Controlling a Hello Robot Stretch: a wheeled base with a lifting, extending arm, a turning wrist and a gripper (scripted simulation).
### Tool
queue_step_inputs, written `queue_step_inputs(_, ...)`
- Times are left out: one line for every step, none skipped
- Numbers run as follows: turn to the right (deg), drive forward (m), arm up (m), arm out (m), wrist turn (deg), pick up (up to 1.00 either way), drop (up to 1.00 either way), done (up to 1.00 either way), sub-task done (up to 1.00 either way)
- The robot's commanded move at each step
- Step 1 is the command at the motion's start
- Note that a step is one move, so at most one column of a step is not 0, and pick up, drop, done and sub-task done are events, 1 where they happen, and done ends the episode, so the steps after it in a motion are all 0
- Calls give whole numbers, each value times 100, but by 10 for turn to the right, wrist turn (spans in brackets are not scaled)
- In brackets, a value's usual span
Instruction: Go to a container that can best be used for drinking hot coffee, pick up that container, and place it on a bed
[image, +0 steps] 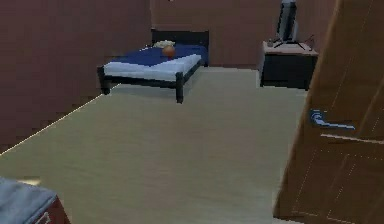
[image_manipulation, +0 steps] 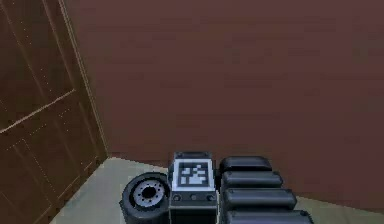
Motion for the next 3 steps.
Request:
queue_step_inputs(0,100,0,0,0,0,0,0,0)
queue_step_inputs(120,0,0,0,0,0,0,0,0)
queue_step_inputs(0,100,0,0,0,0,0,0,0)
